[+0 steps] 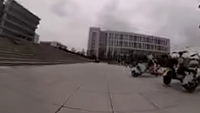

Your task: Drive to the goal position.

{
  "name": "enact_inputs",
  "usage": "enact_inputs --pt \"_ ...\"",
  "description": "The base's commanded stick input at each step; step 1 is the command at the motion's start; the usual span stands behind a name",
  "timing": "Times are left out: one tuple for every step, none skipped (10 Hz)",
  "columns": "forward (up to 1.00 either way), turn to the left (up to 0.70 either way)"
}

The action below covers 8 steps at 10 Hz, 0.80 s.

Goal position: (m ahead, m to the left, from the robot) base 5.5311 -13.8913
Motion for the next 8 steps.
enact_inputs --pt "0.5 0.0" --pt "0.5 0.0" --pt "0.5 0.0" --pt "0.5 0.0" --pt "0.5 0.0" --pt "0.5 0.0" --pt "0.5 0.0" --pt "0.5 0.0"
